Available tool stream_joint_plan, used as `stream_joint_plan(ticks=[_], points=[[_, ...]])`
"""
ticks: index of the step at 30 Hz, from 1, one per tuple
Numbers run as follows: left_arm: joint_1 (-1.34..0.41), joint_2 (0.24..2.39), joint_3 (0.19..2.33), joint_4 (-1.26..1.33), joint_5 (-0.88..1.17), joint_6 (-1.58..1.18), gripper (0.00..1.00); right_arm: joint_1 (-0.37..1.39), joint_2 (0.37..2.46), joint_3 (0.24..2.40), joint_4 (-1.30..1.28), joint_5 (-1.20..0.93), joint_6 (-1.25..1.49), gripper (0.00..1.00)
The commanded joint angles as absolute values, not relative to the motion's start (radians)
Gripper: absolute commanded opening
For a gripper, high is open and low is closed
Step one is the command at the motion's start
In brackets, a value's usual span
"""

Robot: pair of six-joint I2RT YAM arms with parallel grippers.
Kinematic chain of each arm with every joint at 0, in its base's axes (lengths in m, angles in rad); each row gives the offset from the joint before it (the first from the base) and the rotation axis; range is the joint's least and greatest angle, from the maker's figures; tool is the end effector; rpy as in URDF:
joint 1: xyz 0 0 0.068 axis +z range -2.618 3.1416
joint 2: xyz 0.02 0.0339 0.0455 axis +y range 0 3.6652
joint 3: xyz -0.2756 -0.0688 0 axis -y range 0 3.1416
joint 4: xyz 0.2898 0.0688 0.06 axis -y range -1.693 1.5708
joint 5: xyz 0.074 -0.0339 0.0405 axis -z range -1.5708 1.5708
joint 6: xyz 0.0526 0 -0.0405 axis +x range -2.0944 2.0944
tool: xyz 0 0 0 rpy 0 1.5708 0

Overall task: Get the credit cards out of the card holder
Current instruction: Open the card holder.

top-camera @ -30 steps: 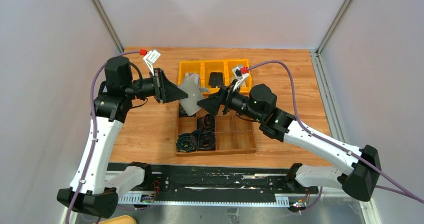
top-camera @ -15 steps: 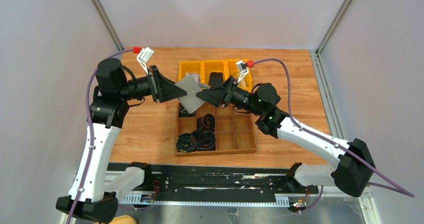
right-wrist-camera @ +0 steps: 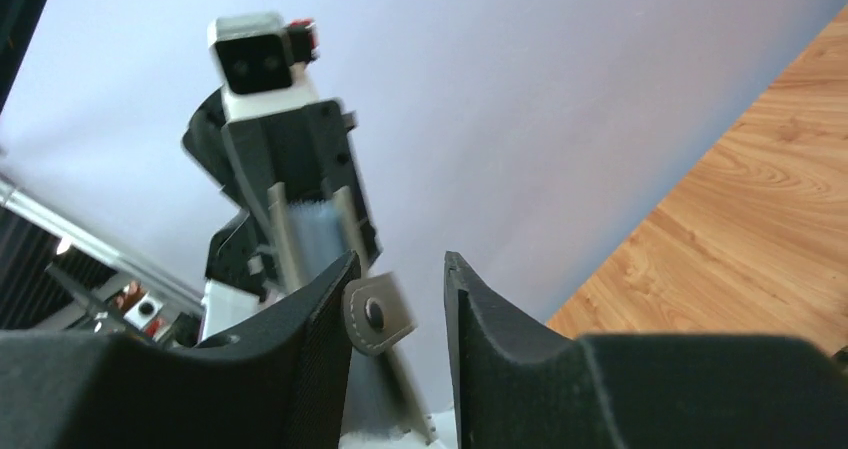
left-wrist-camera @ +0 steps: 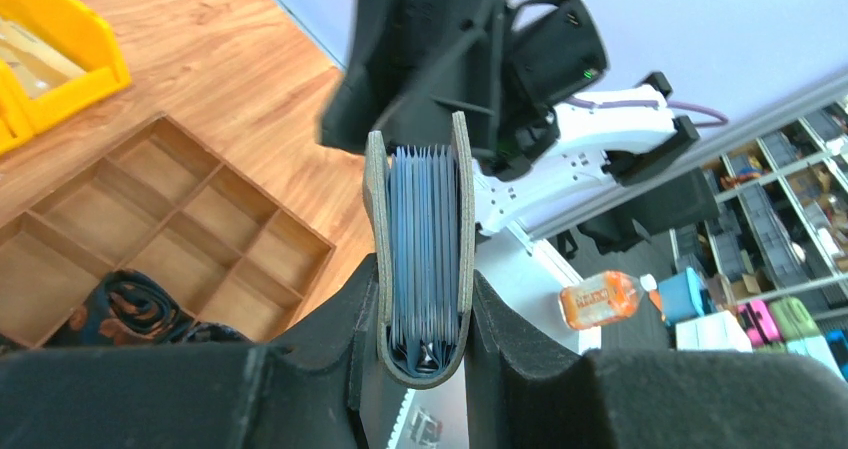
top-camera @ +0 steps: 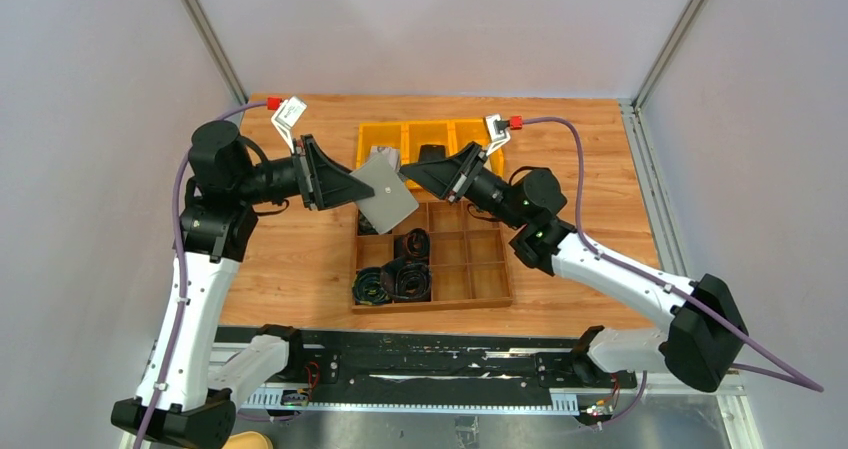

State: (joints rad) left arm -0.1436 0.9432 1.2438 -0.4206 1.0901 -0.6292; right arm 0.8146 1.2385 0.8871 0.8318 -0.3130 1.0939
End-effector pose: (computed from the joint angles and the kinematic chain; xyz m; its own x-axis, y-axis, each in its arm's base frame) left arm 0.2059 -0.0769 0.4679 -0.6475 -0.1813 -0.7402 0.6882 0.2782 -0.6701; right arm 0.2166 0.2532 0.3879 -0.6358 0.5578 -0.5335 -0.6854 -0.0902 0.7225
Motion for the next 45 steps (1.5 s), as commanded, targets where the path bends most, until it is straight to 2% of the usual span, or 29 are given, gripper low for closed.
stream_joint_plan(ticks=[1,4,8,9,13,14,17,20,22,30,34,38,45], points=[[-0.153,0.9,1.249,-0.382,1.194,-0.668,0.0,0.79,1.281,0.885,0.885,-0.24,1.153,0.38],[-0.153,0.9,1.247,-0.383,1.194,-0.665,0.0,0.79,1.297,0.901,0.892,-0.268,1.168,0.28],[-0.153,0.906,1.243,-0.388,1.175,-0.656,0.01,0.794,1.287,0.912,0.811,-0.293,1.143,0.02],[-0.153,0.907,1.243,-0.388,1.168,-0.653,0.02,0.795,1.283,0.916,0.773,-0.289,1.132,0.0],[-0.153,0.906,1.244,-0.39,1.154,-0.639,0.07,0.795,1.273,0.987,0.596,-0.305,1.044,0.0],[-0.153,0.904,1.244,-0.393,1.154,-0.63,0.13,0.798,1.272,1.017,0.535,-0.313,1.014,0.0],[-0.153,0.897,1.239,-0.41,1.143,-0.604,0.23,0.808,1.275,1.111,0.374,-0.327,0.924,0.0],[-0.153,0.891,1.221,-0.443,1.139,-0.561,0.4,0.819,1.302,1.221,0.202,-0.365,0.831,0.0],[-0.153,0.89,1.223,-0.496,1.14,-0.513,0.45,0.82,1.317,1.289,0.114,-0.398,0.779,0.0],[-0.153,0.819,1.217,-0.579,1.2,-0.399,0.8,0.823,1.318,1.448,-0.122,-0.462,0.618,0.0],[-0.153,0.775,1.195,-0.576,1.216,-0.374,0.86,0.822,1.301,1.462,-0.153,-0.481,0.583,0.0],[-0.153,0.769,1.178,-0.584,1.184,-0.34,0.86,0.824,1.298,1.478,-0.179,-0.504,0.562,0.0],[-0.153,0.782,1.197,-0.783,1.11,0.017,0.89,0.829,1.302,1.515,-0.198,-0.592,0.536,0.0]])
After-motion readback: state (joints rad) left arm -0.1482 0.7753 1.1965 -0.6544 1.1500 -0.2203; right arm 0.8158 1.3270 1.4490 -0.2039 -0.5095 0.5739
